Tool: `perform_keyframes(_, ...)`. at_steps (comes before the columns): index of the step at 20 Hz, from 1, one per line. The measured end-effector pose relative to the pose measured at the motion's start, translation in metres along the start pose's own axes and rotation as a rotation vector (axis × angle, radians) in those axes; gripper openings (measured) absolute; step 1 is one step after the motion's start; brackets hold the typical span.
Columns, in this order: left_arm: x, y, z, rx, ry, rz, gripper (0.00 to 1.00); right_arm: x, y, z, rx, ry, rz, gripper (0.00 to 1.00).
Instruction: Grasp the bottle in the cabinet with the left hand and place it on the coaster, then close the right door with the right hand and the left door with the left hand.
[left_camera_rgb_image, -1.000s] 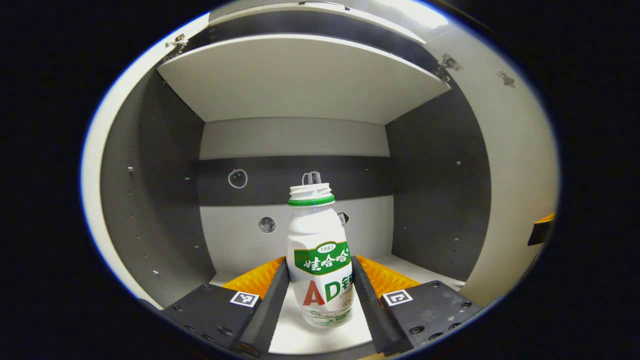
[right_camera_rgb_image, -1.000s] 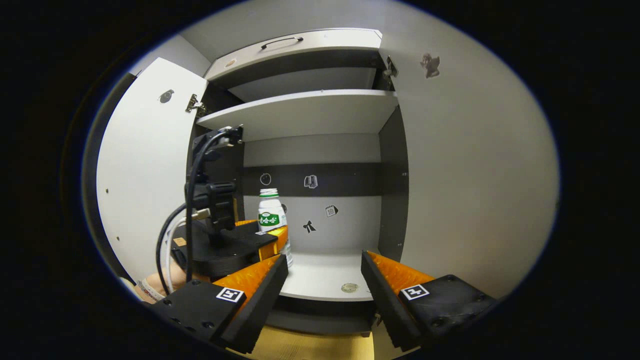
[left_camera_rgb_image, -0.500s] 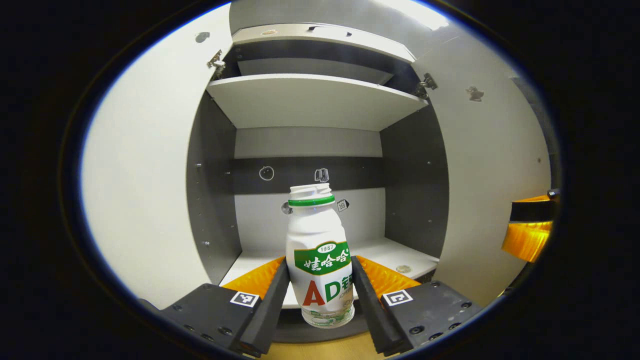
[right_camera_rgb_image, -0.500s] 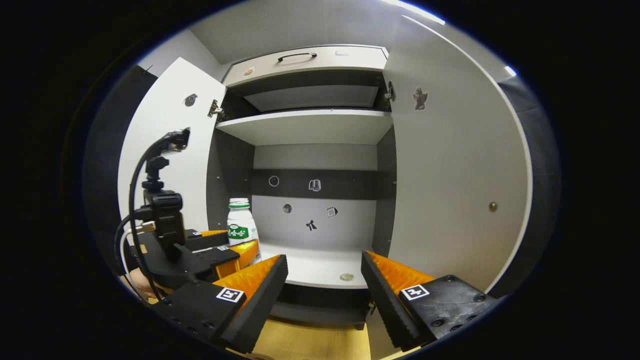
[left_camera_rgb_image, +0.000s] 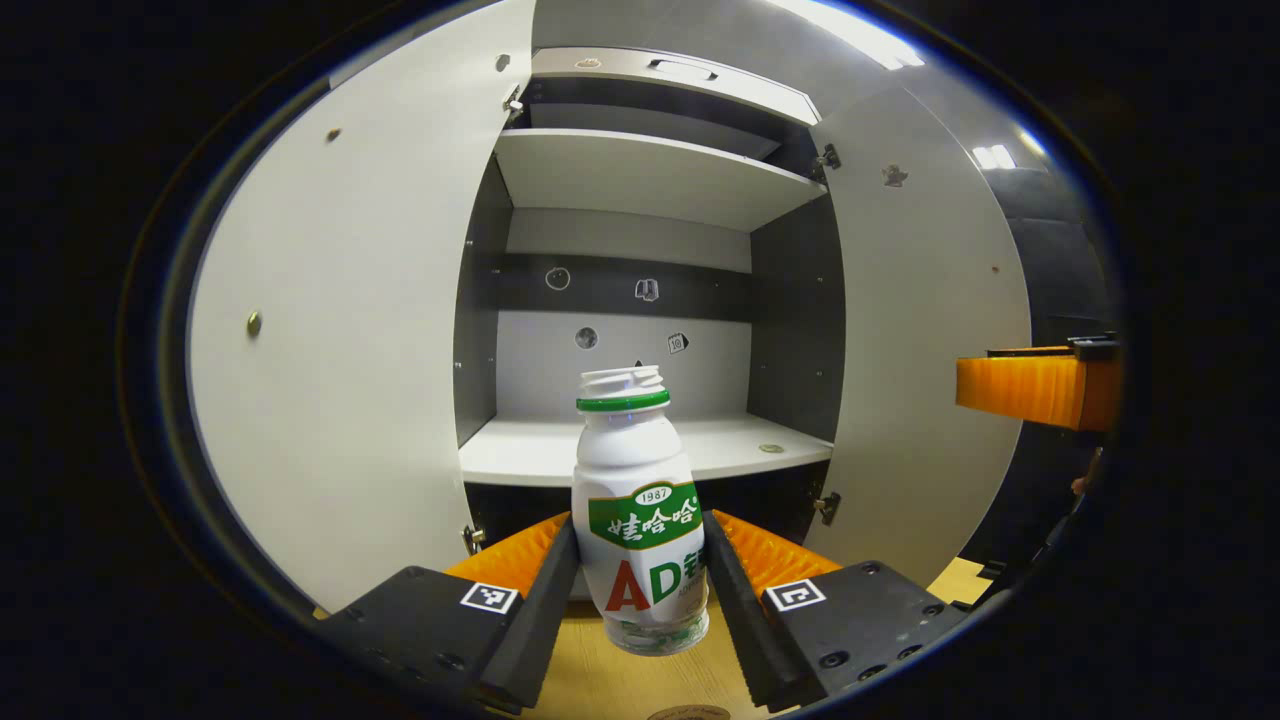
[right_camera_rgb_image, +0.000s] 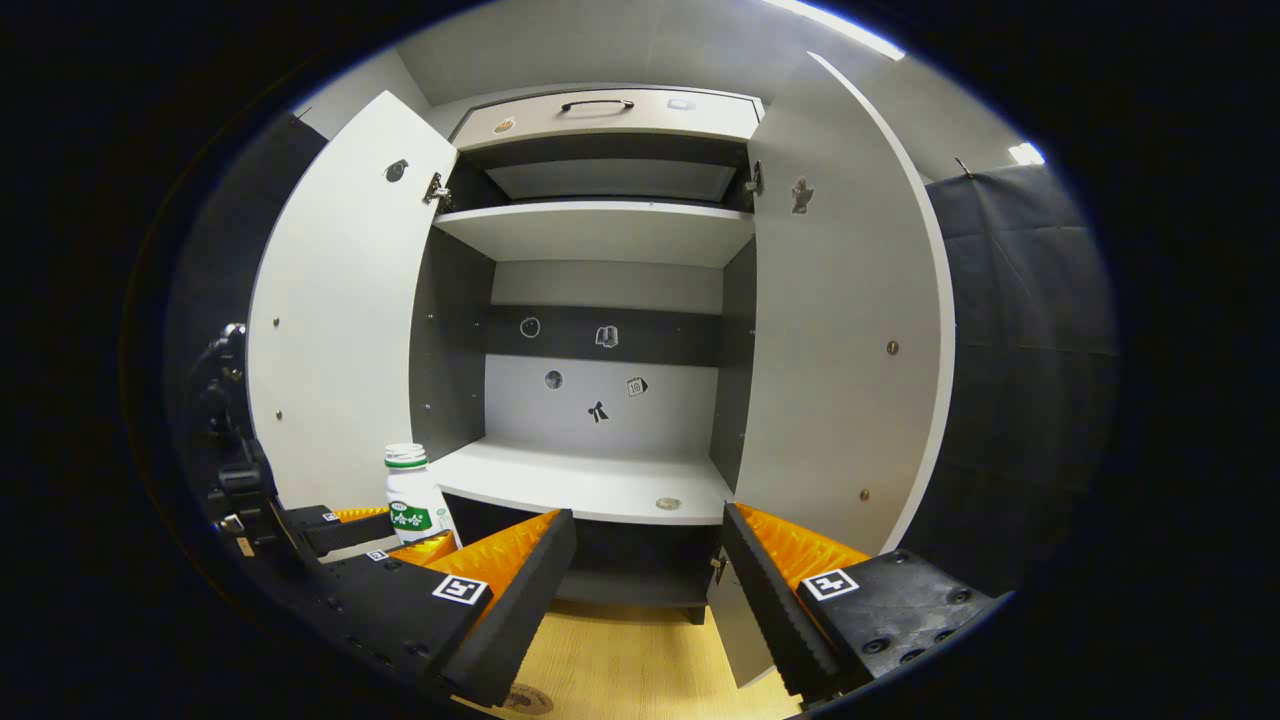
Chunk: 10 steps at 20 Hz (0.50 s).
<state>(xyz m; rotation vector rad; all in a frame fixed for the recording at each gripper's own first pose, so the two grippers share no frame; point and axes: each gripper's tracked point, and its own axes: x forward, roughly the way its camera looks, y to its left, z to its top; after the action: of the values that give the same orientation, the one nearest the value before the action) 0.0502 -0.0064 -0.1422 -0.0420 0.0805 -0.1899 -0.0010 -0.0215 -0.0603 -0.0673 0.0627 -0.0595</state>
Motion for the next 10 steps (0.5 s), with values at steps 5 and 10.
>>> perform_keyframes(5, -0.024, -0.025, -0.064, 0.049, -0.005, -0.055, 0.75, 0.000, -0.005, -0.038, 0.007, 0.010, -0.054, 0.98)
perform_keyframes(10, -0.027, -0.039, -0.114, 0.150, -0.025, -0.041, 0.75, 0.016, -0.011, -0.077, 0.042, 0.026, -0.071, 0.97)
